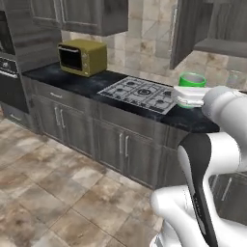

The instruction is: Open the cabinet directly in front. Then move the liquor and the mug to the dining counter with the jar on it.

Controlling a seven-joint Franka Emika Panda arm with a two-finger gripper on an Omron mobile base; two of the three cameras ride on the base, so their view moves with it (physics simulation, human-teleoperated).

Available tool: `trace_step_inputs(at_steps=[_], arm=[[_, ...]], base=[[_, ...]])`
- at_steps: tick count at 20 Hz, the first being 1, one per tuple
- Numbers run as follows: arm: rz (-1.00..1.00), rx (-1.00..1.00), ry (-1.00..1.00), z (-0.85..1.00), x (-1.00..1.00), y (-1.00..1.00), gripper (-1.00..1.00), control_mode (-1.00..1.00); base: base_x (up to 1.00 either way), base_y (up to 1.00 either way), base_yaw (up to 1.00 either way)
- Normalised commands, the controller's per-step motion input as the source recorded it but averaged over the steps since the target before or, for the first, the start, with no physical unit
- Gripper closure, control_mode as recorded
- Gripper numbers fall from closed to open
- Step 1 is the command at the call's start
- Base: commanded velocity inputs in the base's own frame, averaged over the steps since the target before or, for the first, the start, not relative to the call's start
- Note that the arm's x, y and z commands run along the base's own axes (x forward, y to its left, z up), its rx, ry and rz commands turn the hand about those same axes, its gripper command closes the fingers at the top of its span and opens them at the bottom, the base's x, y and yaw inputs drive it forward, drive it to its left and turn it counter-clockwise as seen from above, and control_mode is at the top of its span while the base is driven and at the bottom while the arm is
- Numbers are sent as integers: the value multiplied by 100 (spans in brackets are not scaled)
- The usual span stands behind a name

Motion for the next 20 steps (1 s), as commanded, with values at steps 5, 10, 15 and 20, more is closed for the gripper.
trace_step_inputs(at_steps=[5,10,15,20], arm=[[0,0,0,0,0,0,100,100],[0,0,0,0,0,0,100,100],[0,0,0,0,0,0,100,100],[0,0,0,0,0,0,100,100]], base=[[-40,0,79],[-24,3,82],[-3,10,72],[0,-3,32]])
